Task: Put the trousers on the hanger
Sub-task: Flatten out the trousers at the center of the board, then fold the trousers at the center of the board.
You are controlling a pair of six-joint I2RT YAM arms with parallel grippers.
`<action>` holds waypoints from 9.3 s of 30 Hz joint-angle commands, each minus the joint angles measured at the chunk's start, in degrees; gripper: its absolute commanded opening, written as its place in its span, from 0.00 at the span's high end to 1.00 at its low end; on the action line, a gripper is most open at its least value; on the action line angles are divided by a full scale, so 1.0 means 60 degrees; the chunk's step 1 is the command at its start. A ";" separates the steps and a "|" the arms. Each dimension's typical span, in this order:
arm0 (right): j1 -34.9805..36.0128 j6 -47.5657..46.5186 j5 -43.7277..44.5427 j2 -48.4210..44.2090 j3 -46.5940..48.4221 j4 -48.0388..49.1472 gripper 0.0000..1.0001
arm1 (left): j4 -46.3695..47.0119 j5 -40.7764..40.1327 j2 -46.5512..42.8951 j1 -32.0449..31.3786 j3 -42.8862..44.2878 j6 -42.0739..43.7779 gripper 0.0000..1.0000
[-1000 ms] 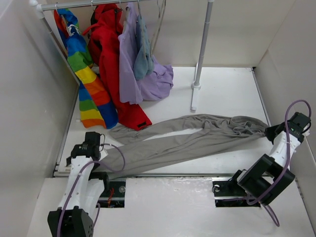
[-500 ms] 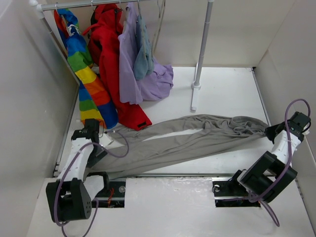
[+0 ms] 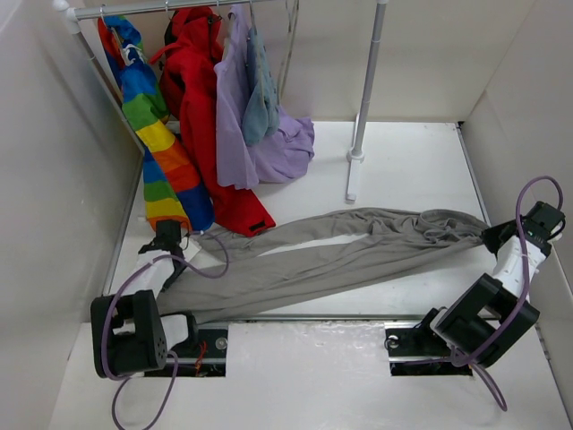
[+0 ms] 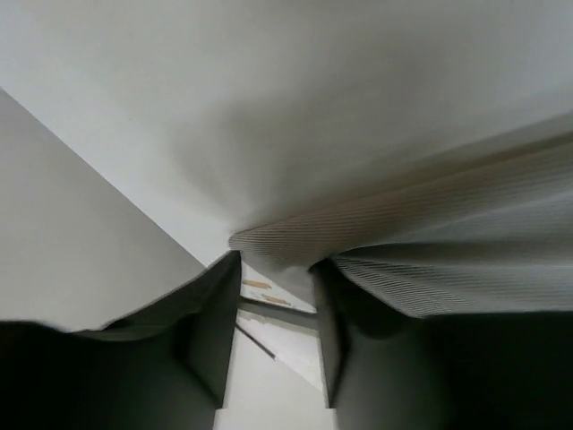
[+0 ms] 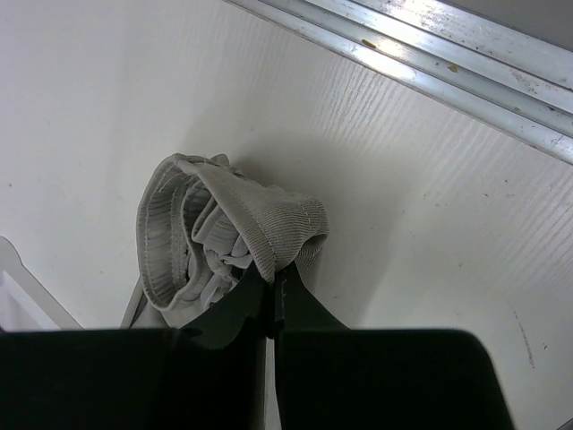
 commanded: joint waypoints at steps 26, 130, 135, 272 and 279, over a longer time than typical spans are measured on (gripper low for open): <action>-0.0093 -0.0245 -0.1123 -0.0056 -0.0939 0.1468 1.00 | 0.0439 0.0703 0.2256 0.0803 0.3148 -0.1802 0.49; -0.0093 -0.0597 -0.1270 0.0384 -0.0163 0.0985 1.00 | -0.2662 -0.1035 0.0864 0.2208 0.3809 -0.0618 1.00; -0.0093 -0.0509 -0.0949 0.0384 0.0027 0.0678 1.00 | -0.4176 -0.1566 0.0643 0.2517 0.2463 -0.0397 1.00; 0.3496 -0.2501 0.1483 0.1805 0.3441 0.0150 1.00 | -0.3136 0.4263 0.3060 -0.1965 0.5419 -0.4176 0.60; 0.3496 -0.2501 0.1484 0.1717 0.3250 0.0150 1.00 | -0.3898 0.5319 0.2957 -0.2302 0.5303 -0.3839 0.58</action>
